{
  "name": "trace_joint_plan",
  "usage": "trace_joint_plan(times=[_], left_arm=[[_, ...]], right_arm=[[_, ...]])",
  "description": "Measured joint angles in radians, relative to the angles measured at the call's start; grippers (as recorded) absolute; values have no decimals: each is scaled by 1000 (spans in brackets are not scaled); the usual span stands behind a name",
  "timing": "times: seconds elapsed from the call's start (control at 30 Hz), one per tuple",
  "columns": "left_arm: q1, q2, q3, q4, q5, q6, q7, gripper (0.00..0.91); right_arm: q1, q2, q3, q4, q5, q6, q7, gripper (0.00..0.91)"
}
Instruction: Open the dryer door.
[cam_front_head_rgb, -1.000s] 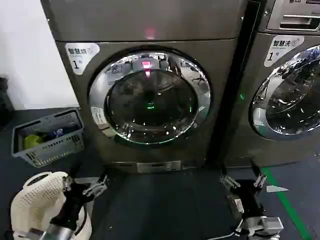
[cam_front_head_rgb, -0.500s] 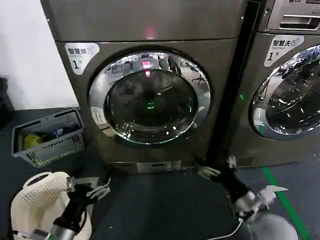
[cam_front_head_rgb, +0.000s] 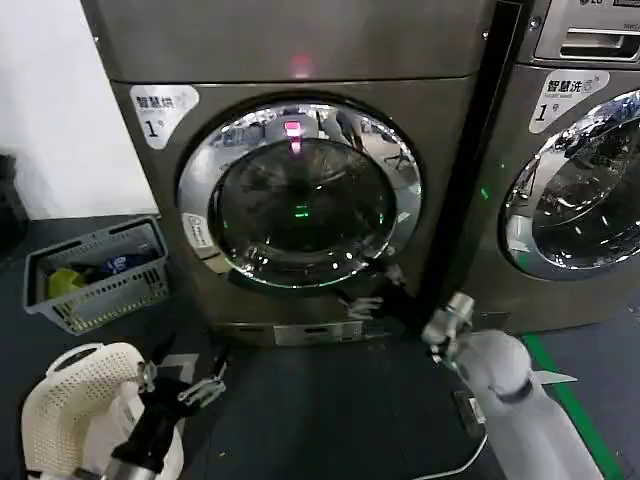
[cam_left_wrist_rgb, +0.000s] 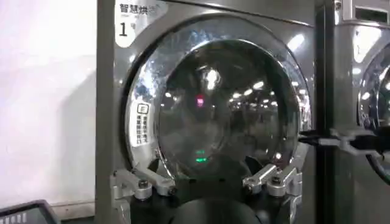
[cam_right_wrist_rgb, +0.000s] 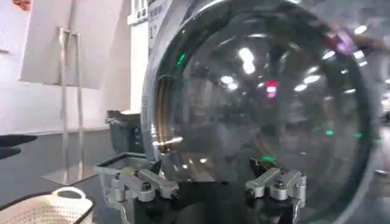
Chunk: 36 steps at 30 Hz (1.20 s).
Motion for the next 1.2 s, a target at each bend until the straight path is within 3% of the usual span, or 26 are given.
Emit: trace_joint_plan(times=[0.33,0.83,1.2], left_arm=[[19,-7,-6,-15,33,-12,9,907],[25,-5,-3,-23,87,-19,15,907],[30,-9,-10,-24,100,-17,14,907]], right_arm=[[191,120,-159,-175,-98,68,0,907],[333,301,-292,-429,-113,99,21,907],[406,383,-336,-547,-113,134,15,907]])
